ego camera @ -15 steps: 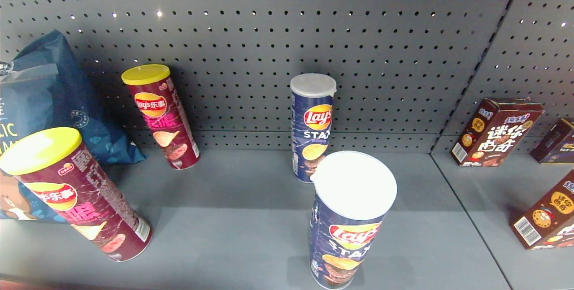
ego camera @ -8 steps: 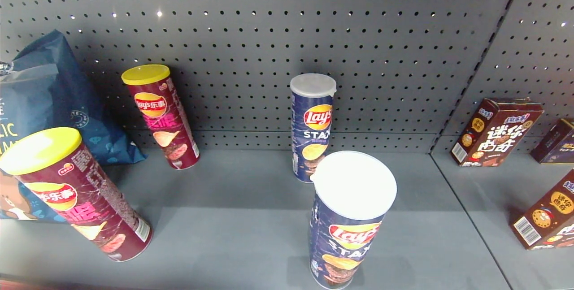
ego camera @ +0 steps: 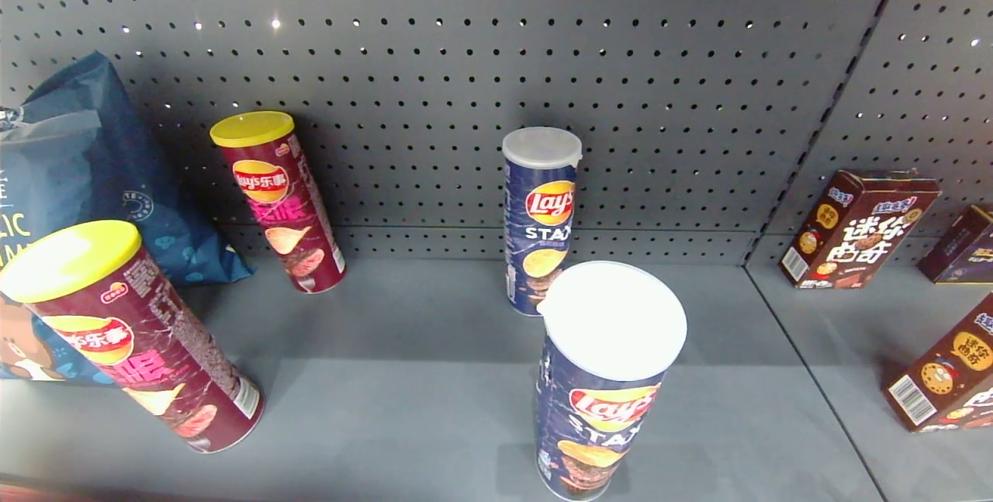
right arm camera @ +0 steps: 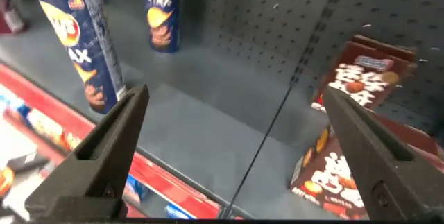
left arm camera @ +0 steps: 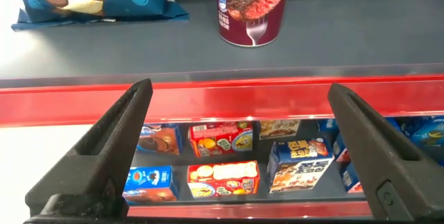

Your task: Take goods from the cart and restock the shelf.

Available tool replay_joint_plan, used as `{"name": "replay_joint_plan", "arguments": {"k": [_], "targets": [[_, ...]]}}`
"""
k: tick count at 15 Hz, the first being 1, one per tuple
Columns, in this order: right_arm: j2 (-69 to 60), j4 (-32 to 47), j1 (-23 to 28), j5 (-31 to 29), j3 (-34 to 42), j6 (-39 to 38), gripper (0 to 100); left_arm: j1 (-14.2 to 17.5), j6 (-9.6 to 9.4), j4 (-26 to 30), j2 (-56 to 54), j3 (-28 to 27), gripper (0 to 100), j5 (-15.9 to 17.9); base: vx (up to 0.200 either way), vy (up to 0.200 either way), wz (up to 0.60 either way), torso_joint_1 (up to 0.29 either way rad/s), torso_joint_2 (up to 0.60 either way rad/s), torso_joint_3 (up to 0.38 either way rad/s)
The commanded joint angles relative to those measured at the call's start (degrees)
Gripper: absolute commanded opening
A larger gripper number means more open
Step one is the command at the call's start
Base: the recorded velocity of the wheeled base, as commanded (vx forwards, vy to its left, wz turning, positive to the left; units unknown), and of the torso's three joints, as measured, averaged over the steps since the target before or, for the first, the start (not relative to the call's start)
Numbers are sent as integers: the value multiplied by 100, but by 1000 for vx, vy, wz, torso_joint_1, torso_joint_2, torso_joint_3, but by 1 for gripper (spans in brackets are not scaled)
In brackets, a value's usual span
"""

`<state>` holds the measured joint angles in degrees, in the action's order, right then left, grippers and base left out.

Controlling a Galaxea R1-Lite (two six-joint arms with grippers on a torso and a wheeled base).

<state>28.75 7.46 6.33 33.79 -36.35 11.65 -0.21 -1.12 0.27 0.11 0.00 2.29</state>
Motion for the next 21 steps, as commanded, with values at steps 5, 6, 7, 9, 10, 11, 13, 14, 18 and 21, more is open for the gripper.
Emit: {"name": "replay_joint_plan", "arguments": {"k": [5,6,7,9,10,11,13,14,18,21], "targets": [[966,-113,-351,13,-487,-23,100,3,-2,0,7,0,100,-1,0,0,0,0,0,0],[1037,-113,-343,13,-531,-93,100,3,-2,0,15,0,100,-1,0,0,0,0,0,0],[1081,-113,-343,5,-566,-111,100,-6,-2,0,15,0,100,-1,0,0,0,0,0,0],[1212,-113,-343,5,-566,-111,100,3,-2,0,15,0,100,-1,0,0,0,0,0,0],[1265,-113,-351,5,-566,-128,100,3,-2,0,7,0,100,-1,0,0,0,0,0,0],[1300,-113,-923,-347,-575,-207,100,3,-2,0,15,0,100,-1,0,0,0,0,0,0],[1344,-201,-1960,-1358,-610,-612,100,-6,-2,0,7,0,100,-1,0,0,0,0,0,0],[1485,-421,-2522,-1560,-610,-708,100,3,-2,0,15,0,100,-1,0,0,0,0,0,0],[2082,-597,-3234,-1894,-751,-682,100,3,-2,0,15,0,100,-1,0,0,0,0,0,0],[2592,-614,-3252,-1771,-803,-559,100,3,-2,0,7,0,100,-1,0,0,0,0,0,0]]}}
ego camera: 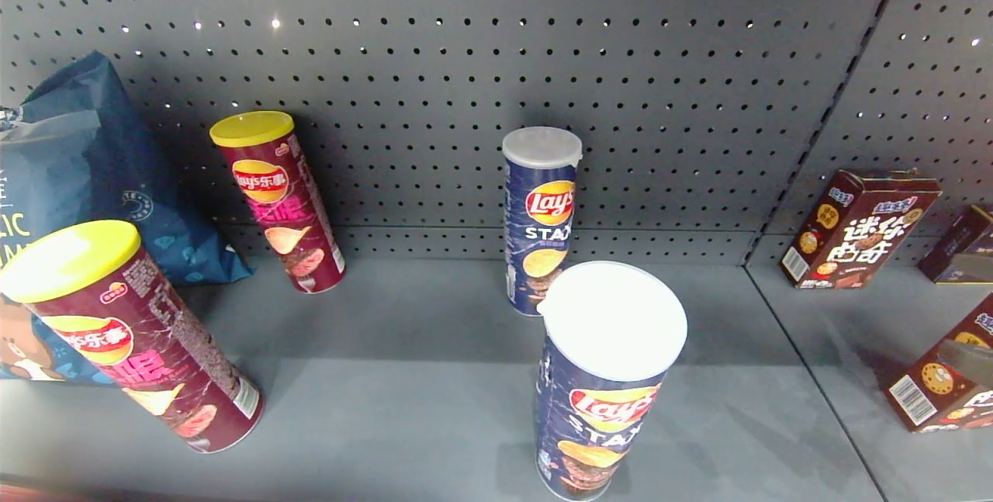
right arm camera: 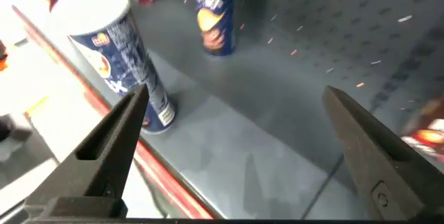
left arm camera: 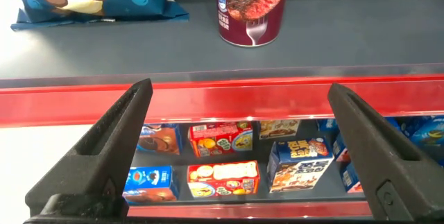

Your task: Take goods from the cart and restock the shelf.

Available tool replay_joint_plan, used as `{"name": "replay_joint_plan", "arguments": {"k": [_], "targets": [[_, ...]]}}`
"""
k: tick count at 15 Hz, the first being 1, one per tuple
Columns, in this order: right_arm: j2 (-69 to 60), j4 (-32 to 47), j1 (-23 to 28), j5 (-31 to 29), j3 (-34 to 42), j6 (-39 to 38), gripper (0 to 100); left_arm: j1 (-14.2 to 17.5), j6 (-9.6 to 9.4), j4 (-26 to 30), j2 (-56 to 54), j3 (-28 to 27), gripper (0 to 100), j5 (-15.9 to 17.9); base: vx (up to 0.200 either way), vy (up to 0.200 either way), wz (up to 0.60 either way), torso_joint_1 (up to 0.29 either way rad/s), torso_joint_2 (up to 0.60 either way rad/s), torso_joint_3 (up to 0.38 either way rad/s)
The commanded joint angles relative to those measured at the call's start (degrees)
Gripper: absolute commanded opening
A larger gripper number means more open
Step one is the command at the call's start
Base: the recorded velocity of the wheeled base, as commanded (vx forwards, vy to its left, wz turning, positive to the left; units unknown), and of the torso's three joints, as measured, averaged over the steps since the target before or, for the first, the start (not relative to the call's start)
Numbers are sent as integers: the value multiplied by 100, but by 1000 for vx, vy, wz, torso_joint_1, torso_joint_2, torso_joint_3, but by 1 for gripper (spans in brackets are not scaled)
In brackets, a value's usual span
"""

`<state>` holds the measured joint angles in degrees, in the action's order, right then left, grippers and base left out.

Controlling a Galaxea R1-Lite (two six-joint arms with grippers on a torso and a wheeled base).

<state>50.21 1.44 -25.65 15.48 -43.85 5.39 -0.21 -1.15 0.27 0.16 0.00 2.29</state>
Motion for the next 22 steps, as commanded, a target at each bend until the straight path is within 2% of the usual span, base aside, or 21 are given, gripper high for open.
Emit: {"name": "replay_joint_plan", "arguments": {"k": [1,5,10,16,22], "targets": [[604,-12,-72,174,-106,173,100,3,0,0,11,0,100,-1,0,0,0,0,0,0],[1175,-12,-793,166,-238,323,100,3,0,0,11,0,100,-1,0,0,0,0,0,0],[1579,32,-1153,157,-168,323,100,3,0,0,11,0,100,-1,0,0,0,0,0,0],[1878,-12,-1250,69,421,305,100,3,0,0,11,0,100,-1,0,0,0,0,0,0],[2282,-30,-1250,-36,412,279,100,-6,0,0,11,0,100,-1,0,0,0,0,0,0]]}}
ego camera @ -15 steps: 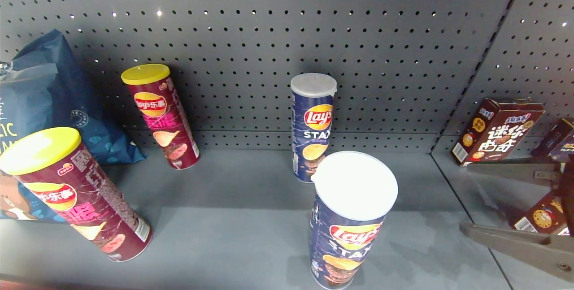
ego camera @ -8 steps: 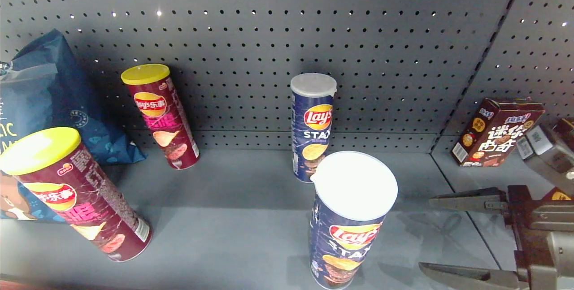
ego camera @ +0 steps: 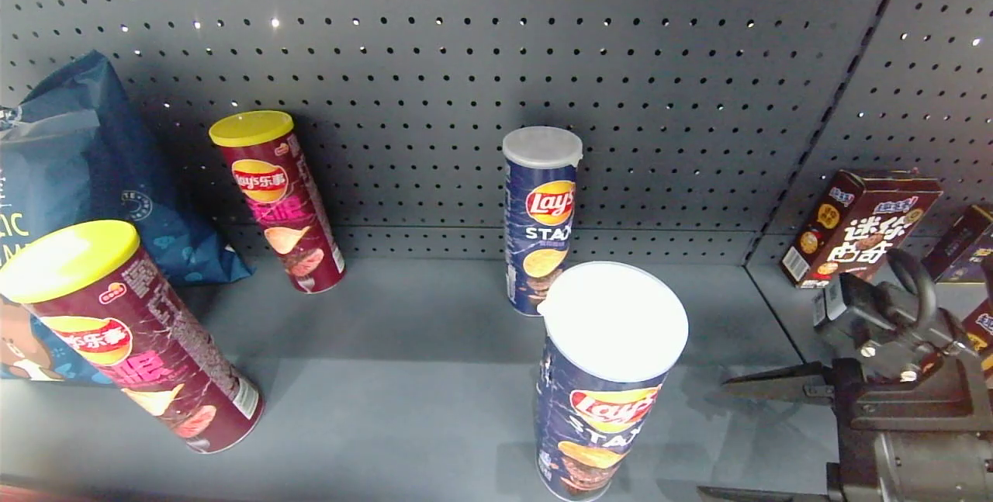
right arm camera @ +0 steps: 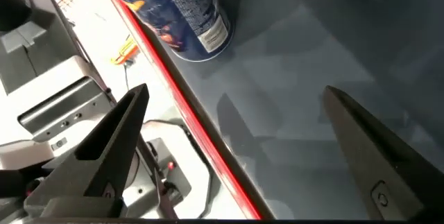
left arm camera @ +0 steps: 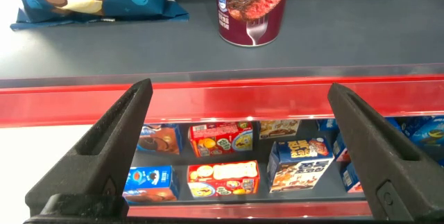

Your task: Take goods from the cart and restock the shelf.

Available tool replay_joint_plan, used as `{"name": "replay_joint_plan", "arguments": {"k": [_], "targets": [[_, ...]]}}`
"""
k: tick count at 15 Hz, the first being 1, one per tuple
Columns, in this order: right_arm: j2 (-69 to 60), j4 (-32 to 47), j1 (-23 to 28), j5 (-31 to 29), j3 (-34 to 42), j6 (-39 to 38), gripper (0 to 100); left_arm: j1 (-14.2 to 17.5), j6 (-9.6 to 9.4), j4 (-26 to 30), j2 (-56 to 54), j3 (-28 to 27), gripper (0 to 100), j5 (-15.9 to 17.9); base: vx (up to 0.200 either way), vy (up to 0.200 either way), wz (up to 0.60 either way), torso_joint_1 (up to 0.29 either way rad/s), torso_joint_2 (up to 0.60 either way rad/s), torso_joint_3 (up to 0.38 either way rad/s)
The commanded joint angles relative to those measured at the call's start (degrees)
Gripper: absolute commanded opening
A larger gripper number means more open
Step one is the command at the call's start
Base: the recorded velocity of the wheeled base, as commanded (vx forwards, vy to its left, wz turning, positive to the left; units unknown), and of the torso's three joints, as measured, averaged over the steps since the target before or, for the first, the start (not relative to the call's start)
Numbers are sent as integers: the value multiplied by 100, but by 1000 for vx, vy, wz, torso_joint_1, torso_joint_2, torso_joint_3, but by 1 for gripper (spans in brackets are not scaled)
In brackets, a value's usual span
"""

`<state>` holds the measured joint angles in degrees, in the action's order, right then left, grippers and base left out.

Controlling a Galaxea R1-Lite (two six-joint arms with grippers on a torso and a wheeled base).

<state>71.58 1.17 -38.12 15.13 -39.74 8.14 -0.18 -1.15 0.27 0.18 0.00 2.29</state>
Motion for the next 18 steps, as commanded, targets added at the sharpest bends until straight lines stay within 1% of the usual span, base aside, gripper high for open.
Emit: {"name": "replay_joint_plan", "arguments": {"k": [1,7,13,18], "targets": [[216,-12,-2,-1,-16,-6,100,1,0,0,-1,0,100,-1,0,0,0,0,0,0],[638,-108,33,-1,-139,-15,100,1,0,0,8,0,100,-1,0,0,0,0,0,0],[1051,-108,68,-10,-526,-15,100,-8,0,0,8,0,100,-1,0,0,0,0,0,0],[1270,-117,68,-10,-596,-15,100,1,0,0,8,0,100,-1,0,0,0,0,0,0]]}}
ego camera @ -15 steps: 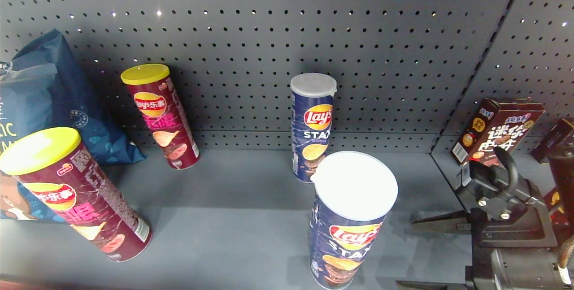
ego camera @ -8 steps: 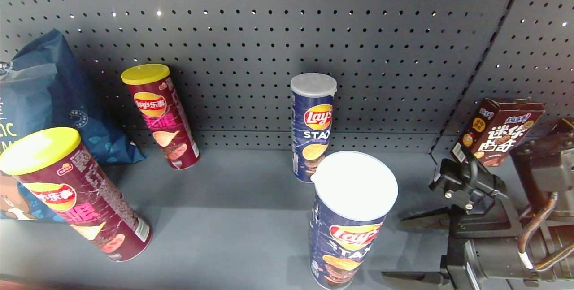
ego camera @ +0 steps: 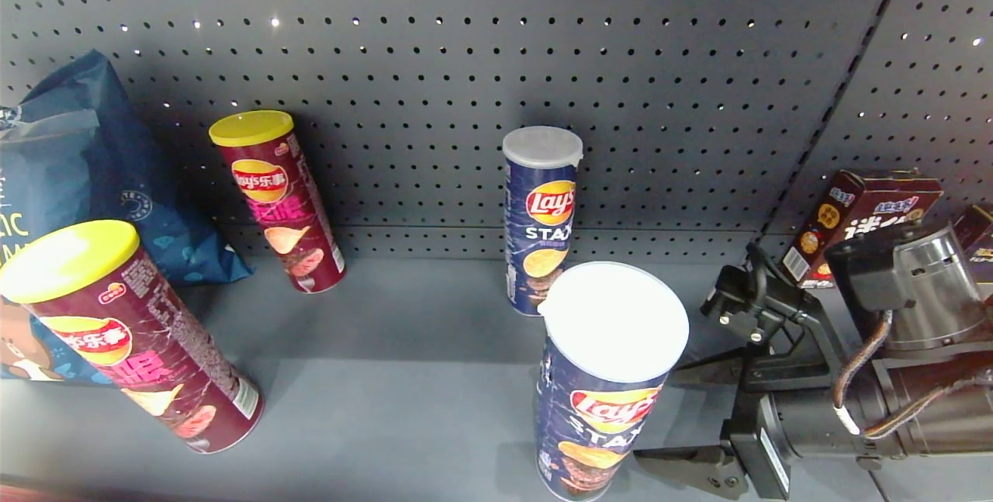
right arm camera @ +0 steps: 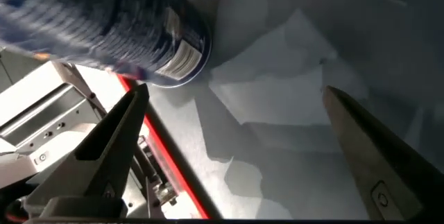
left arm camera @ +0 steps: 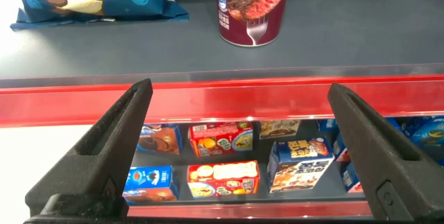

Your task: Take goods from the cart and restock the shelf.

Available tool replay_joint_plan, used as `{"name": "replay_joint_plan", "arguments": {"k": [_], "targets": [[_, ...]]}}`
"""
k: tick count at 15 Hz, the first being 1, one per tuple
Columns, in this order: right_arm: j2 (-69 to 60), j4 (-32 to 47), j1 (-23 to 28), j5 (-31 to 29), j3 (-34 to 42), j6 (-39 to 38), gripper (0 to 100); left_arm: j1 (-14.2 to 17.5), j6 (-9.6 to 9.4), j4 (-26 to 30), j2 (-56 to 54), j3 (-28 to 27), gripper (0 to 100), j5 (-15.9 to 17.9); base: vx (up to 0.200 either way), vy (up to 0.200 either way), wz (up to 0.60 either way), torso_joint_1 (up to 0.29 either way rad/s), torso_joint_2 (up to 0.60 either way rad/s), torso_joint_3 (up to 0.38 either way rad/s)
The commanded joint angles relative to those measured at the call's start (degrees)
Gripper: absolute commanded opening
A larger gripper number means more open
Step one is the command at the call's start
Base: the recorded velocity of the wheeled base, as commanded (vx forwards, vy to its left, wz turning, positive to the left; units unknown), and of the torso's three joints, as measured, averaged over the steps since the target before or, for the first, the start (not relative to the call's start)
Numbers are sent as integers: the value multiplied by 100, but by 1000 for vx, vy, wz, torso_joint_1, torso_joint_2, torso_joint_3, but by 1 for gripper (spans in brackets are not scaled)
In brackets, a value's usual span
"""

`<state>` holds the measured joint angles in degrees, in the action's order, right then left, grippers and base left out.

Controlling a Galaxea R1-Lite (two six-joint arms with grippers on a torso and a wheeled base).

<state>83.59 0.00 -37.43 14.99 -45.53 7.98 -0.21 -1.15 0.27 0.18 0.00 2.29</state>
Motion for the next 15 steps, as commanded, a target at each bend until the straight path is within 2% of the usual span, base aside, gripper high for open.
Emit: {"name": "replay_joint_plan", "arguments": {"k": [1,10,15], "targets": [[149,0,-2,3,-61,1,100,3,0,0,-1,0,100,-1,0,0,0,0,0,0],[307,-62,-46,3,-105,1,100,3,0,0,8,0,100,-1,0,0,0,0,0,0],[281,-70,174,3,-219,1,100,3,0,0,8,0,100,-1,0,0,0,0,0,0]]}}
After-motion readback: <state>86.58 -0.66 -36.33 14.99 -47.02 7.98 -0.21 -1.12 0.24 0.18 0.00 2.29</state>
